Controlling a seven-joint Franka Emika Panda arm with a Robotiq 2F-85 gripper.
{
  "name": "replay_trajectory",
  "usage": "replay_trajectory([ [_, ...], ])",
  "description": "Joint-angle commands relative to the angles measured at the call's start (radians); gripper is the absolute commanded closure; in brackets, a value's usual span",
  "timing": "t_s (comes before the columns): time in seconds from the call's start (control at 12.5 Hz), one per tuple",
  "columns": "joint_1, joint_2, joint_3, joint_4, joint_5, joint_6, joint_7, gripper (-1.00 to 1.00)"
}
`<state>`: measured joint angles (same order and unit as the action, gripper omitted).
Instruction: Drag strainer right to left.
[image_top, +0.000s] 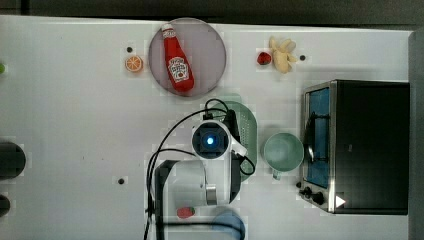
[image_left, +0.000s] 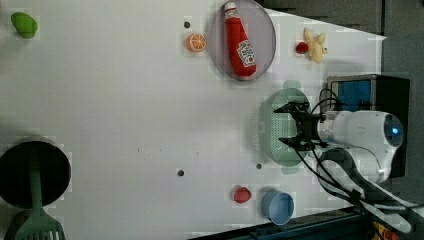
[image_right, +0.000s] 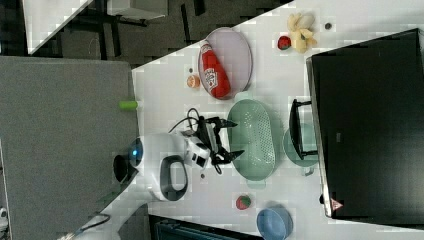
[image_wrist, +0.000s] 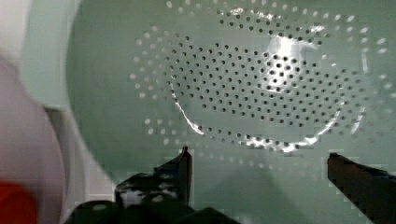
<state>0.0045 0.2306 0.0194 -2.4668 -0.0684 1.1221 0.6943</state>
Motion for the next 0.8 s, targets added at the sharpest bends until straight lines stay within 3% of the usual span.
replay_trajectory([
  [0.08,0.009,0.065,0.003,-0.014,0.018,0.058,0.159,-1.0],
  [0.8,0.086,0.139,0.019,0.006,0.021,0.123,0.17,-1.0],
])
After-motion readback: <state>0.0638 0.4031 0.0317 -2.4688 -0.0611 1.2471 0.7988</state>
